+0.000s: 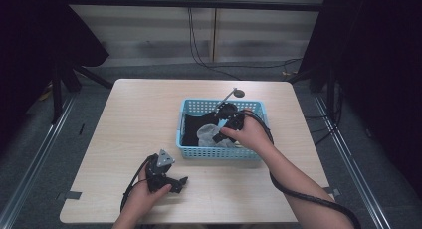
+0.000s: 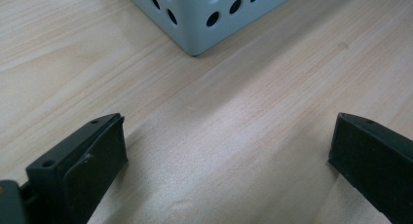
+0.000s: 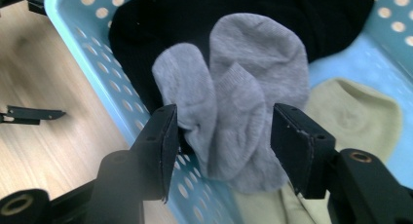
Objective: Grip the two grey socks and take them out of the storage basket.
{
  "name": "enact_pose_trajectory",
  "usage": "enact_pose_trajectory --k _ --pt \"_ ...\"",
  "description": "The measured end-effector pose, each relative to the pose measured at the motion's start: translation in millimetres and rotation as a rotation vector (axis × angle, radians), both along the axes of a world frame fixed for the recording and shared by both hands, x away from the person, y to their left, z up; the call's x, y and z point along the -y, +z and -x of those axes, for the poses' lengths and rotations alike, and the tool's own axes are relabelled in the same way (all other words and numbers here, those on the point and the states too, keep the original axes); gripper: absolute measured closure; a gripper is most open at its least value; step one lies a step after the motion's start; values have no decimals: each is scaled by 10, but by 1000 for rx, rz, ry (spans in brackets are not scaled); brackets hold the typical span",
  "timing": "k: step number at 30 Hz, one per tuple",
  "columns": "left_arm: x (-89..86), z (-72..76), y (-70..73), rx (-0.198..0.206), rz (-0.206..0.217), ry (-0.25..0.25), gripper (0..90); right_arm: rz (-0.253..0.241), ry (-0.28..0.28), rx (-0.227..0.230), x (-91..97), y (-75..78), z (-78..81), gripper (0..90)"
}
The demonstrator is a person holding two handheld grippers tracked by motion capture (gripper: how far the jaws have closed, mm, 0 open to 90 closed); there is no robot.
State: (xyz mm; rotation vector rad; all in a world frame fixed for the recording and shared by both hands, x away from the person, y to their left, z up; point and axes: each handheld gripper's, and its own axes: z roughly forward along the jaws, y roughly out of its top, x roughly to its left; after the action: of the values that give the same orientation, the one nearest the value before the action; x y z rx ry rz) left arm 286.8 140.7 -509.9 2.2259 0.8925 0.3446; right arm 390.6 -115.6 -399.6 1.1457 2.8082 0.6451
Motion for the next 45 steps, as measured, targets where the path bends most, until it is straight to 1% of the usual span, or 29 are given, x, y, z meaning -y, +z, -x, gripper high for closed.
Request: enact_pose_trajectory --k 1,2,3,4,5,6,7,8,9,10,12,13,15,16,17,20,21,22,23,25,26,27,31,33,36,37,38,41,45 --pt "0 0 0 0 0 0 0 0 0 0 0 0 0 442" --pt "0 1 0 0 1 0 0 -2 7 -3 -30 -23 -5 468" --pt "0 0 0 0 0 0 0 6 22 5 -37 -41 -13 489" --pt "0 0 0 0 0 0 0 16 17 3 -51 -54 -14 515" --pt "0 0 1 3 -2 1 0 11 18 -4 -60 -77 -21 537" --pt "0 0 1 3 -2 1 0 11 18 -4 -60 -77 -21 537" --pt "0 0 0 0 0 1 0 -8 19 -28 -79 -117 -28 583" --pt "0 0 0 0 0 1 0 -8 19 -28 -79 -117 -28 583" --pt "0 0 0 0 0 0 0 1 27 -49 -112 -149 -25 628" --pt "0 0 0 0 0 0 0 1 27 -49 -112 -149 -25 628" --pt "0 0 0 0 1 0 0 6 45 -47 -131 -183 -26 729" --pt "0 0 0 0 1 0 0 6 34 -63 -138 -189 -29 812" --pt "0 0 0 0 1 0 0 1 34 -69 -132 -190 -36 831" --pt "0 0 0 0 0 0 0 9 36 -69 -120 -179 -45 843" --pt "0 0 0 0 1 0 0 2 19 -70 -85 -129 -59 850" --pt "0 0 0 -1 1 0 0 -3 4 -72 -52 -71 -67 852" --pt "0 0 1 -1 0 0 0 5 -6 -60 -6 7 -80 853" --pt "0 0 1 -1 0 -1 0 5 -7 -53 18 46 -87 853" --pt "0 0 1 -1 0 -1 0 5 -7 -53 18 46 -87 853" --pt "0 -1 1 -1 0 -2 0 11 -24 -40 59 150 -94 853" --pt "-2 -3 4 -5 -2 -5 0 15 -19 -37 78 182 -99 854" --pt "-1 -2 4 -5 1 -2 0 15 -25 -28 114 262 -105 854" --pt "0 -2 3 -5 1 -2 0 24 -23 -13 166 359 -115 854" --pt "0 -2 3 -5 1 -2 0 20 -41 -18 209 435 -121 856" --pt "0 -2 3 -5 1 -2 0 25 -37 -23 241 476 -133 856" --pt "0 -2 3 -3 0 -1 0 29 -46 -23 270 521 -141 856" --pt "0 -2 3 -3 0 -1 0 29 -46 -23 270 521 -141 856" --pt "-1 -2 4 -3 -3 -3 0 28 -46 -44 345 593 -177 857" --pt "0 -2 4 -3 -2 -2 0 38 -40 -51 404 638 -209 857"
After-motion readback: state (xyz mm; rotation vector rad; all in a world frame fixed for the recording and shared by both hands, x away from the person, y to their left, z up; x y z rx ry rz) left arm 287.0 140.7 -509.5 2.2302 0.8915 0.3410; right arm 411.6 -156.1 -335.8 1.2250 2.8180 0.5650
